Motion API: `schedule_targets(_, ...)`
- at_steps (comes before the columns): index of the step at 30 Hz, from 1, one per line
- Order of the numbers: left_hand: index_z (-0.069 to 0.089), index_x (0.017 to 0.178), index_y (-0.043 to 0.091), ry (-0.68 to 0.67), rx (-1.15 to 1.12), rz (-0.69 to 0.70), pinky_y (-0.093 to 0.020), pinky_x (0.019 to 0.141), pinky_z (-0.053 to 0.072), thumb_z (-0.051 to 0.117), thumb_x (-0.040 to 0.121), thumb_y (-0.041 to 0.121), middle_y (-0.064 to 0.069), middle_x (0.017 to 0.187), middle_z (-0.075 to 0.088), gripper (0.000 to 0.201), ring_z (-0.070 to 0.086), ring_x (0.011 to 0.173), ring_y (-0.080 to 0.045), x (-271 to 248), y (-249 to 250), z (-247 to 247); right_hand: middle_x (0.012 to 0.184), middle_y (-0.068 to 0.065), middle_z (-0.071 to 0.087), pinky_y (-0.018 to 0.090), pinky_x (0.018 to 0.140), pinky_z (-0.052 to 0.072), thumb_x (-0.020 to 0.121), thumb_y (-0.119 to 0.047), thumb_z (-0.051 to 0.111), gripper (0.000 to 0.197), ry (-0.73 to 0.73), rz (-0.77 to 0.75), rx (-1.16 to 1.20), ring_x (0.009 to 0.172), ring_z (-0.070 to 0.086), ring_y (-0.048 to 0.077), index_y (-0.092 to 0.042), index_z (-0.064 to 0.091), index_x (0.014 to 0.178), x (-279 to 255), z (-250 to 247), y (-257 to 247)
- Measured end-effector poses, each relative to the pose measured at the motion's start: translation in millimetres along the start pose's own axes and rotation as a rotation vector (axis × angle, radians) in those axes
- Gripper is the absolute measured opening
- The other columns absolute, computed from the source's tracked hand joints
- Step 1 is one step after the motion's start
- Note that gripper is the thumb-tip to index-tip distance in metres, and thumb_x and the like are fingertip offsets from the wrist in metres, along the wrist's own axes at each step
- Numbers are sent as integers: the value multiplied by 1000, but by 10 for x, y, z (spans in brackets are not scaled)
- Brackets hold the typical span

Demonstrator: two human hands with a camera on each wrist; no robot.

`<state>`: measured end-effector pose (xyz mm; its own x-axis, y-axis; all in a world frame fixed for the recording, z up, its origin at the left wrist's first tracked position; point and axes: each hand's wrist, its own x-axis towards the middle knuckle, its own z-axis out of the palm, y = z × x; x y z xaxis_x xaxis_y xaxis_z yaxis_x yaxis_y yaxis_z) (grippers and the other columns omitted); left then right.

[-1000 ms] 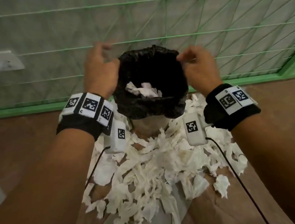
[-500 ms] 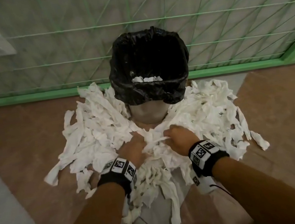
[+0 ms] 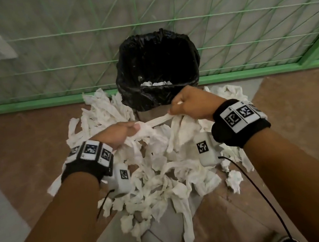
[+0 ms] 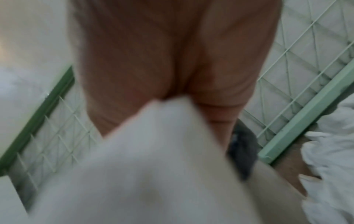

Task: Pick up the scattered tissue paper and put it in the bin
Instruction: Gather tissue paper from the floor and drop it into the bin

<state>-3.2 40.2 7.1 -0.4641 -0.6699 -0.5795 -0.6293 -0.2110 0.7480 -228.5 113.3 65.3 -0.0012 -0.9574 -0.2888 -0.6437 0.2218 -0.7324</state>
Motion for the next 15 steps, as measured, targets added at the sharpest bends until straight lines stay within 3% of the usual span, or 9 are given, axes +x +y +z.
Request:
schedule_targets(1, 61, 123, 23, -39, 1, 22, -28, 104, 40, 51, 98, 28, 3, 129, 59, 28, 54, 116, -10, -36, 45, -89, 55, 9, 44, 26, 53, 33, 85, -18, 65, 33, 8, -24, 16, 52, 42, 21, -12, 47, 59, -8, -38, -53)
schedule_targets(3, 66, 106, 20, -65, 28, 63, -17, 78, 51, 53, 96, 30, 1, 103, 72, 19, 65, 80, -2, -140, 118, -233, 50, -1, 57, 28, 52, 38, 87, -9, 63, 30, 20, -44, 74, 56, 55, 25, -14, 44, 64, -36, -154, -144)
schedule_targets(5, 67, 99, 10, -67, 17, 102, -24, 65, 44, 60, 89, 41, -8, 95, 69, 33, 57, 71, -19, -209, 163, -374, 58, -4, 62, 29, 54, 42, 92, -6, 56, 12, 28, -69, 137, 64, 59, 27, -13, 54, 82, -88, -296, -242)
schedule_targets(6, 64, 96, 5, -61, -6, 119, -27, 60, 39, 62, 86, 42, -14, 91, 63, 38, 47, 69, -25, -226, 175, -433, 63, -6, 61, 28, 55, 42, 95, -10, 53, 7, 37, -82, 117, 62, 57, 19, -12, 59, 93, -147, -368, -327)
schedule_targets(7, 60, 92, 3, -45, -33, 138, -26, 53, 35, 61, 88, 35, -15, 85, 59, 32, 41, 64, -27, -241, 185, -473, 63, -10, 58, 22, 55, 40, 98, -16, 50, 14, 56, -99, 87, 56, 54, 7, -11, 64, 99, -197, -446, -404)
schedule_targets(9, 59, 88, 7, 19, -64, 160, -19, 40, 31, 51, 94, 8, -15, 70, 59, 10, 45, 49, -19, -262, 225, -535, 59, -6, 52, 17, 50, 34, 97, -36, 51, 34, 154, -102, 46, 45, 45, 2, -8, 67, 87, -249, -594, -539)
schedule_targets(11, 61, 84, 12, 97, -105, 180, -15, 36, 27, 42, 89, -8, -5, 59, 55, 28, 42, 43, -8, -293, 294, -562, 59, 6, 39, 23, 51, 33, 88, -45, 62, 42, 283, -114, 153, 44, 40, 10, -9, 57, 68, -272, -738, -673)
schedule_targets(13, 60, 70, 9, 151, -249, 199, -14, 37, 25, 39, 80, -7, -4, 57, 44, 28, 35, 43, -8, -340, 355, -574, 53, 2, 30, 30, 55, 33, 78, -26, 73, 42, 433, -178, 304, 43, 33, 15, -16, 40, 54, -308, -854, -838)
schedule_targets(15, 54, 57, 8, 190, -391, 214, -17, 38, 29, 49, 67, 6, -4, 58, 38, 11, 33, 42, -10, -393, 410, -570, 48, -7, 24, 29, 55, 31, 70, -8, 65, 38, 607, -222, 260, 44, 24, 13, -16, 32, 51, -294, -952, -953)
